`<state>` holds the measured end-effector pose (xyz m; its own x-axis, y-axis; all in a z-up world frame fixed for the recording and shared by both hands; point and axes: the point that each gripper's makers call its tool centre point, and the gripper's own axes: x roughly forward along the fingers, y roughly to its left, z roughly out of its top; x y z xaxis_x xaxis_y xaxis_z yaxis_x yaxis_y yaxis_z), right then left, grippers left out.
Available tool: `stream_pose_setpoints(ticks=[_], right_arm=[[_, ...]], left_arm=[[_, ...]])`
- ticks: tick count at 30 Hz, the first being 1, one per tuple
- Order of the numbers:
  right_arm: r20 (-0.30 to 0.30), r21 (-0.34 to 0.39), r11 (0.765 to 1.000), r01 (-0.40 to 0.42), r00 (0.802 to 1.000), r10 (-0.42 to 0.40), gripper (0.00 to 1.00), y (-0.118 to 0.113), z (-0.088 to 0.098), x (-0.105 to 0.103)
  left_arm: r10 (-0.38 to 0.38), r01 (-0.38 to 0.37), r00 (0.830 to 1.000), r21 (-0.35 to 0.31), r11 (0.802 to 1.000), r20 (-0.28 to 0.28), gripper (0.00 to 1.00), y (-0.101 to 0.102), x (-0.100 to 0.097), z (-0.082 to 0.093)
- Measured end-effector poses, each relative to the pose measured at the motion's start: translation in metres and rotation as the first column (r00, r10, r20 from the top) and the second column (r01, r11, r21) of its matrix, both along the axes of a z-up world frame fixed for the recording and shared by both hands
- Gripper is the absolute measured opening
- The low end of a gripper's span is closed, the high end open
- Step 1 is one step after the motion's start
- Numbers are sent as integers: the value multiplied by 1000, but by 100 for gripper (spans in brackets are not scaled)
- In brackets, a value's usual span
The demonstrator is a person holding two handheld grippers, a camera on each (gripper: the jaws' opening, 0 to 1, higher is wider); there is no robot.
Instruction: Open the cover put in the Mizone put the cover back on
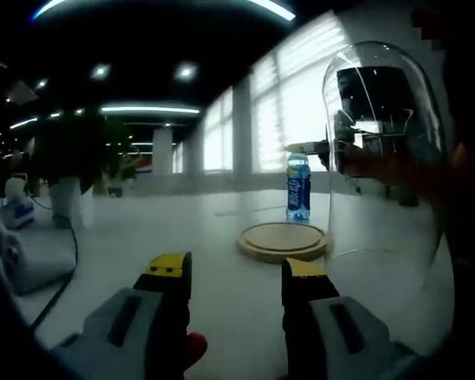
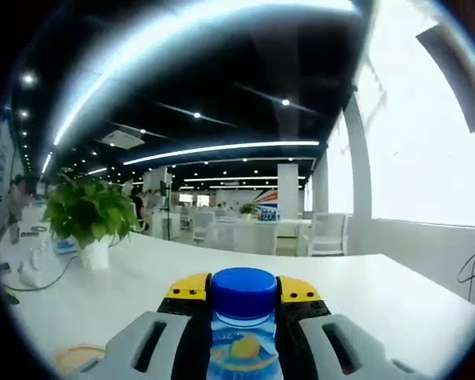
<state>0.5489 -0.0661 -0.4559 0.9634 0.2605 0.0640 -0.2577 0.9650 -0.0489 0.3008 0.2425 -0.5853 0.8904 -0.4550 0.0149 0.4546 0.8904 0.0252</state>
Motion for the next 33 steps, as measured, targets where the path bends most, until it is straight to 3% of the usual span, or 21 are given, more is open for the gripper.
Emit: stream_pose_setpoints(ticks=[9, 17, 21, 27, 33], right_arm=[[12, 8, 1000, -11, 1000, 11, 24, -1, -1, 0], [-19, 16, 999, 28, 999, -28, 23, -1, 1, -1], [-20, -14, 1000, 24, 1000, -24, 22, 4, 1, -6], [-37, -32, 999, -10, 999, 9, 22, 12, 6, -14], [-5, -6, 995, -96, 995, 96, 22, 36, 28, -36]], left_arm=[[0, 0, 1000, 3, 1000, -2, 38, -1, -1, 0], [-9, 9, 1000, -4, 1000, 0, 38, -2, -1, 1], [3, -4, 1000, -15, 1000, -4, 38, 2, 0, 1], [1, -1, 1000, -12, 1000, -7, 38, 3, 0, 0], [7, -7, 1000, -25, 1000, -18, 38, 4, 2, 0]])
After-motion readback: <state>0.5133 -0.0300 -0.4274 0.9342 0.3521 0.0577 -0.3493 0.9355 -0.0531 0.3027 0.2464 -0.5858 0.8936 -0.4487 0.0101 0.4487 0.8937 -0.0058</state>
